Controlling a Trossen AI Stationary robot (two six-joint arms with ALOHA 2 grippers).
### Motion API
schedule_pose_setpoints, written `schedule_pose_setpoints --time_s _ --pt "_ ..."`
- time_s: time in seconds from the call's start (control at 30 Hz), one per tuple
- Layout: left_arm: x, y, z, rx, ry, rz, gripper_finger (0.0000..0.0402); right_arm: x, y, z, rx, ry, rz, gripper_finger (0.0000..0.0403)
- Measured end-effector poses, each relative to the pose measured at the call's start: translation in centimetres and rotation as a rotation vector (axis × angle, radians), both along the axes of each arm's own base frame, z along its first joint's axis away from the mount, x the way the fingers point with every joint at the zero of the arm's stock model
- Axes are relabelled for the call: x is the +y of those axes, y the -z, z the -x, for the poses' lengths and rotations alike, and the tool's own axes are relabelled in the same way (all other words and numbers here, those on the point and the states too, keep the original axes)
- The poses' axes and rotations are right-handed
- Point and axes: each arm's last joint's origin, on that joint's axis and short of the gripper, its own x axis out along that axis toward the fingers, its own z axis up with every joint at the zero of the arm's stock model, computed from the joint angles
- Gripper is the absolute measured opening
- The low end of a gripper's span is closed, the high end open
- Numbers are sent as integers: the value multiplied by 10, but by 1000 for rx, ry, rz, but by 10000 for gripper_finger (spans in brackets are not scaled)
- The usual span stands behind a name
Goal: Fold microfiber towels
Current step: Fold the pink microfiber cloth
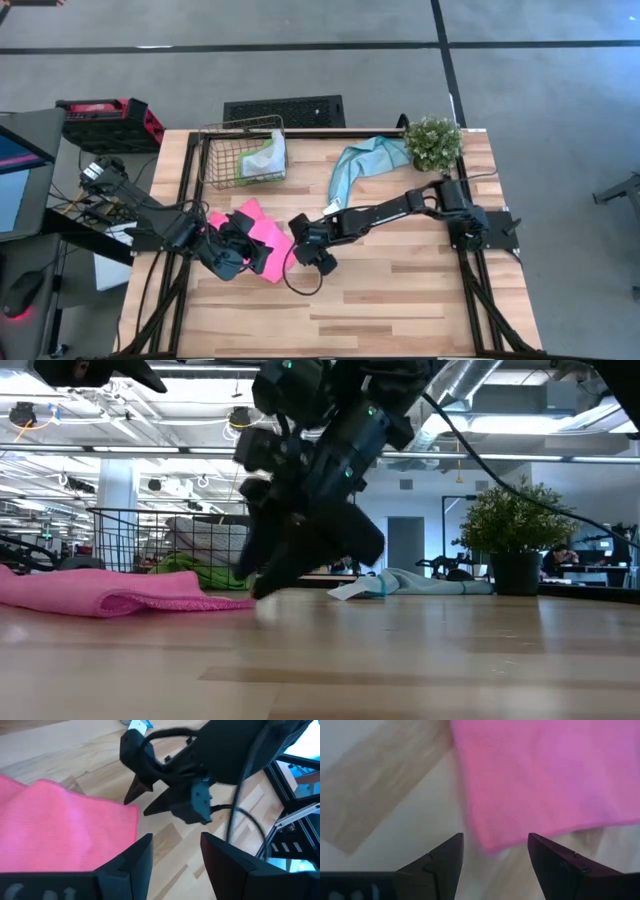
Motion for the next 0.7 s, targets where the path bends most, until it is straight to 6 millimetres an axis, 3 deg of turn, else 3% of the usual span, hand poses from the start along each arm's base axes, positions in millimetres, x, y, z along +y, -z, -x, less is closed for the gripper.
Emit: schedule_pose_setpoints --time_s 0.27,0.7 --pt "0 0 0 1 3 -3 158 -1 0 -2 -27 19 33 229" --pt "0 0 0 1 4 -3 158 -5 0 -3 -27 -35 24 109"
